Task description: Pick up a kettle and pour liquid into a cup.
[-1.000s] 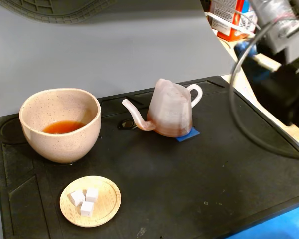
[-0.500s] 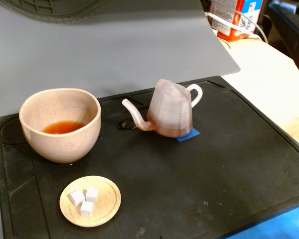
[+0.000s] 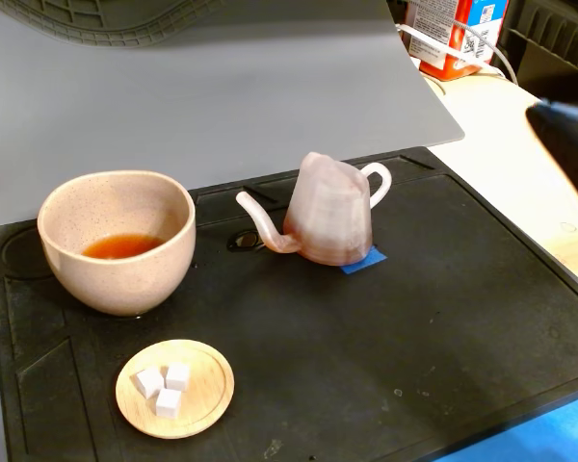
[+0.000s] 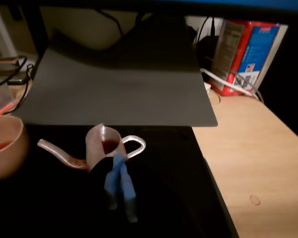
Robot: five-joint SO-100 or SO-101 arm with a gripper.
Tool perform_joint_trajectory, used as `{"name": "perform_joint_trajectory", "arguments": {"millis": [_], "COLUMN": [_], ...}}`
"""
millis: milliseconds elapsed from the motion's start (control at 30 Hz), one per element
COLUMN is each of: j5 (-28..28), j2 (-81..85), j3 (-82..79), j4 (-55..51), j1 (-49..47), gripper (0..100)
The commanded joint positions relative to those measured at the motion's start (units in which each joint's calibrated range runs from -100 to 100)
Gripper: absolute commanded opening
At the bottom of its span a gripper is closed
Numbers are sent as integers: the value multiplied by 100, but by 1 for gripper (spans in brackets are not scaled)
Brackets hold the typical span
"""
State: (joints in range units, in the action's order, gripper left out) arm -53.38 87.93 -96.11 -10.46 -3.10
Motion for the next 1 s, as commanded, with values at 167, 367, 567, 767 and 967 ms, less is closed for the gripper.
{"name": "perform_joint_trajectory", "arguments": {"millis": [167,367,567,767,967], "j5": [-18,-23,-23,-23,3], "j2": [1037,1105,1122,1122,1105], "j3": [-371,-371,-371,-371,-371], "j4": [-1085,-2080,-3965,-5815,-6498], "j1": [253,352,352,352,359], "gripper": [1,1,1,1,1]}}
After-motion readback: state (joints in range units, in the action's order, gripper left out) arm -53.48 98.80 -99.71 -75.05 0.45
